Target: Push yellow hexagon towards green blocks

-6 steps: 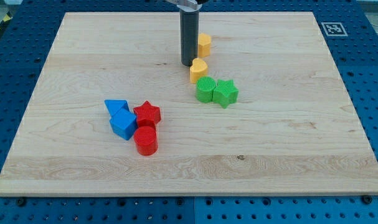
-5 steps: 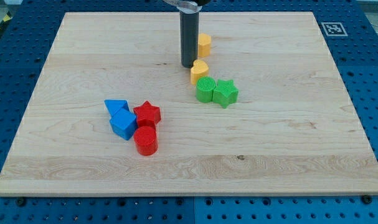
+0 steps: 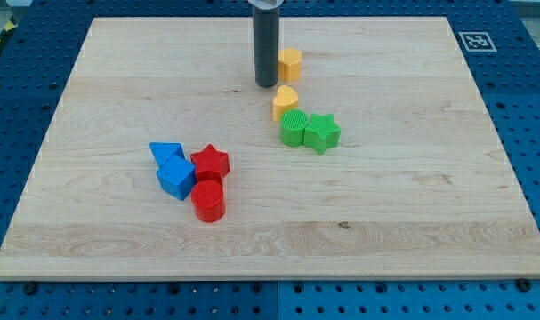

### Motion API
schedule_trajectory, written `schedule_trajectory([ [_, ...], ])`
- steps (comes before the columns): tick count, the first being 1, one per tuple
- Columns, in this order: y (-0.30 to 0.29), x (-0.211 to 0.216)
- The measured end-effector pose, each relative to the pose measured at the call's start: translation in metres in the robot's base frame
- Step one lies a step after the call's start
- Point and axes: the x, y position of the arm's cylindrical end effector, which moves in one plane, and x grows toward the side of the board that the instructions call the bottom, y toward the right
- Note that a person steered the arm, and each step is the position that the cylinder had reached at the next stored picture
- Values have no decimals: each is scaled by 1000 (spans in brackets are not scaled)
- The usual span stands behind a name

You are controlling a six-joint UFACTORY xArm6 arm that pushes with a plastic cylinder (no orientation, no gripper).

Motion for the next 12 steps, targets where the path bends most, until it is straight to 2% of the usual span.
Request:
schedule_trajectory([
  [4,-9,-9],
  [6,-18,-42],
  [7,-7,-50],
  [8,33,-51],
  [12,75,-50],
])
